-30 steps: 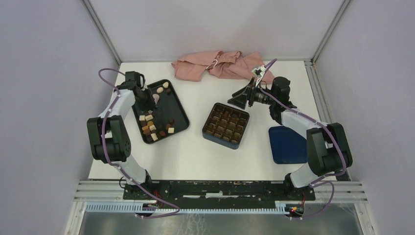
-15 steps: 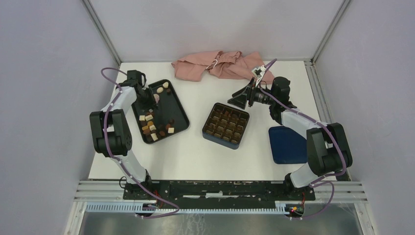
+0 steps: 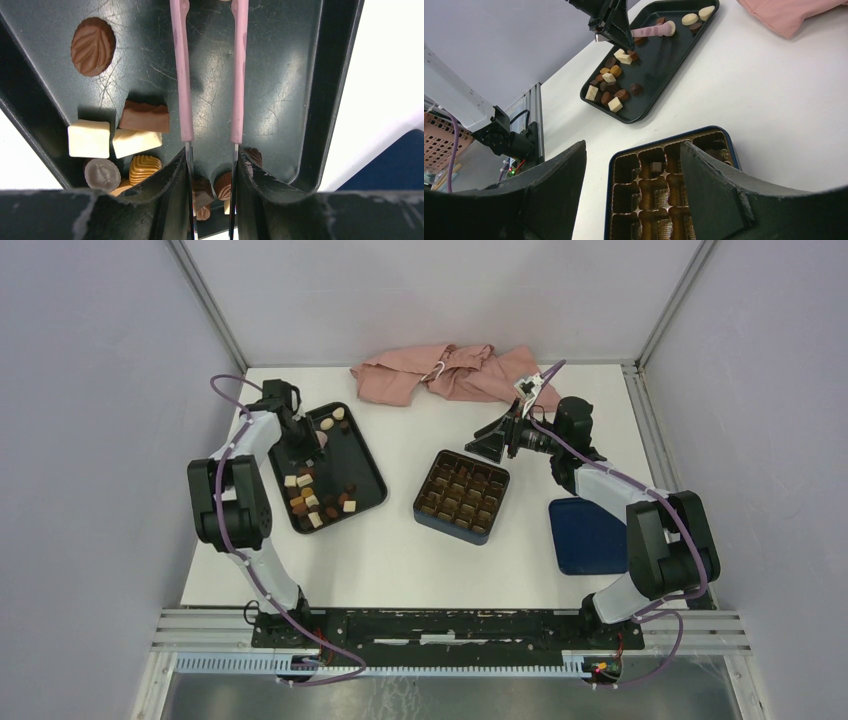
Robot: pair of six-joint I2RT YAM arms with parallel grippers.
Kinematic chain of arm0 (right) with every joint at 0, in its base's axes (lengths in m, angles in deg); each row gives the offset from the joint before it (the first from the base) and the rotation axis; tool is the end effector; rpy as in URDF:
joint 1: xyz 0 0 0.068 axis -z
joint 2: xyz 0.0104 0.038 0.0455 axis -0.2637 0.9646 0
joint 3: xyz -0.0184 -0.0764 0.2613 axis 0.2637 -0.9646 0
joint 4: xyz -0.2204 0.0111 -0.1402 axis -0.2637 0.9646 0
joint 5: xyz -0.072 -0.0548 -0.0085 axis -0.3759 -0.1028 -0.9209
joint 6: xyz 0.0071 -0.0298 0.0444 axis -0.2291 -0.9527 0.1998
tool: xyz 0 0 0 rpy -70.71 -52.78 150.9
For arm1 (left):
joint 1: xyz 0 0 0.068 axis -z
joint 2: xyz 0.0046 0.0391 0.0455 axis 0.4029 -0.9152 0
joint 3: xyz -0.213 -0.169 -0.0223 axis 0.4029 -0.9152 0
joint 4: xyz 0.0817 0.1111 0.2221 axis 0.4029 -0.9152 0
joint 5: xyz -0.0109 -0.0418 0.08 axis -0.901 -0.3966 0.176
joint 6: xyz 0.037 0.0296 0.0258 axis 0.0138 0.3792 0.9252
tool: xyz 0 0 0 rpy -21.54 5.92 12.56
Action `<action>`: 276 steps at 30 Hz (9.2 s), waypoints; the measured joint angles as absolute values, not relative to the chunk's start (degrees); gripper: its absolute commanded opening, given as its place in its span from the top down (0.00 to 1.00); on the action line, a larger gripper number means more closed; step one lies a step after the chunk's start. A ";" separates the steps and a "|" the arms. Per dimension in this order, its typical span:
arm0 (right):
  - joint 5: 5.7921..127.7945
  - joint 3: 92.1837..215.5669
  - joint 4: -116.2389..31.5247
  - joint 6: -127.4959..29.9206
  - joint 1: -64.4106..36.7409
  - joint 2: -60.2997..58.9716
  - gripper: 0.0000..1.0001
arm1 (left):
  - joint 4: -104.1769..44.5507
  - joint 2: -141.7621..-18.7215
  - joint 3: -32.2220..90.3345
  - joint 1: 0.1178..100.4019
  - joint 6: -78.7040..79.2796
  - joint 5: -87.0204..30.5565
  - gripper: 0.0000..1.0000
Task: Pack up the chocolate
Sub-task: Pick up the fake chocolate from the plate, then adjust the packing box at the center of the board, then place the fake chocolate in the packing box.
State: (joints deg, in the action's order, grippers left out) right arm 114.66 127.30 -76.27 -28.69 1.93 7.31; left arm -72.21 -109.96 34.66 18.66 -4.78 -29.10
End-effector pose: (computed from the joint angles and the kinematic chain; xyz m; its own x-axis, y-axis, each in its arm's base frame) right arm 0.3196 0.1061 0.2551 -0.5206 0.1398 -0.8423 -0.7757 0.3347 0.5350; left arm 0.3745 0.0278 0.2081 -0.8747 -0.3620 -0.3224 -0.2903 0.9238 -0.2495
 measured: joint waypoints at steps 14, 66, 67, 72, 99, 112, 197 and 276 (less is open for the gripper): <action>114.66 127.30 -76.27 -28.66 1.93 7.31 0.26 | -73.67 -112.05 38.66 19.14 -4.78 -29.03 0.59; 113.08 131.50 -61.67 -53.21 1.93 6.28 0.24 | -72.87 -100.89 27.30 19.73 -4.71 -32.20 0.93; 112.84 131.50 -60.34 -56.51 1.93 5.89 0.24 | -72.01 -99.36 25.57 19.73 -4.71 -33.27 0.93; 111.60 130.01 -56.17 -73.23 1.93 3.07 0.25 | -67.93 -90.70 17.44 19.79 -4.73 -40.44 0.93; 96.95 147.04 -25.17 -93.67 -1.26 22.68 0.39 | -56.76 -61.65 -0.85 26.35 -11.07 -58.06 0.94; 90.16 147.89 -24.14 -96.64 -4.26 24.10 0.66 | -54.68 -62.94 -0.70 40.62 -14.92 -54.01 0.95; 80.36 146.23 -24.80 -95.90 -11.32 11.46 1.00 | -52.87 -79.40 7.41 65.15 -13.93 -22.98 0.94; 83.10 147.39 -22.26 -94.19 -10.84 16.01 1.00 | -55.66 -86.13 10.64 66.26 -11.22 -18.58 0.60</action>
State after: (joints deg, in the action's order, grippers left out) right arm 83.10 147.39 -22.26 -94.19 -10.84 16.01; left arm -55.66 -86.13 10.64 66.26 -11.22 -18.58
